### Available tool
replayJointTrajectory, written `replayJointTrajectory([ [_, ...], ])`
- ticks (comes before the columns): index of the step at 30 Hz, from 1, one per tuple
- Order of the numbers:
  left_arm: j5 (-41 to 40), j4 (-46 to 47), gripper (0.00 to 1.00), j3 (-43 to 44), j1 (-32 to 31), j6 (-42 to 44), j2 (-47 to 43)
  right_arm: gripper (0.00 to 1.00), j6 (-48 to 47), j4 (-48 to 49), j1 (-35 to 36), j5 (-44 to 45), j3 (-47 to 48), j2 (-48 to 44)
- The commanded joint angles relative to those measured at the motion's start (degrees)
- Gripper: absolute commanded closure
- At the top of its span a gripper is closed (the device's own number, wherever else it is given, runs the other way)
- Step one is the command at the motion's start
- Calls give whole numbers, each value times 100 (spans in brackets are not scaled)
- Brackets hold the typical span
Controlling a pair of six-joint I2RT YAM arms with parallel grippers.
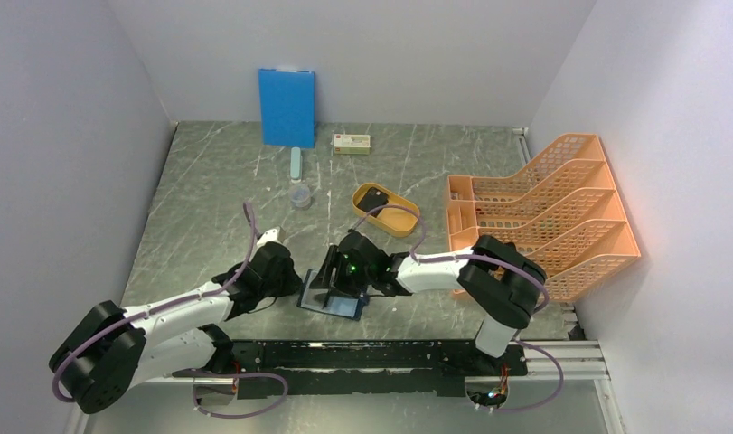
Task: Put the credit cards into the card holder
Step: Insert the credit card into the card holder.
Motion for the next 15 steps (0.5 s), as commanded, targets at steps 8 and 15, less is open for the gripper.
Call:
replayJointTrajectory([
  [8, 45, -884, 95, -4, -62, -60, -48, 31, -1009, -1628, -12, 853, 319, -622],
  [15, -43, -1084, 95, 79, -30, -36, -242, 29, -1721, -2078, 314, 992, 275, -1397],
])
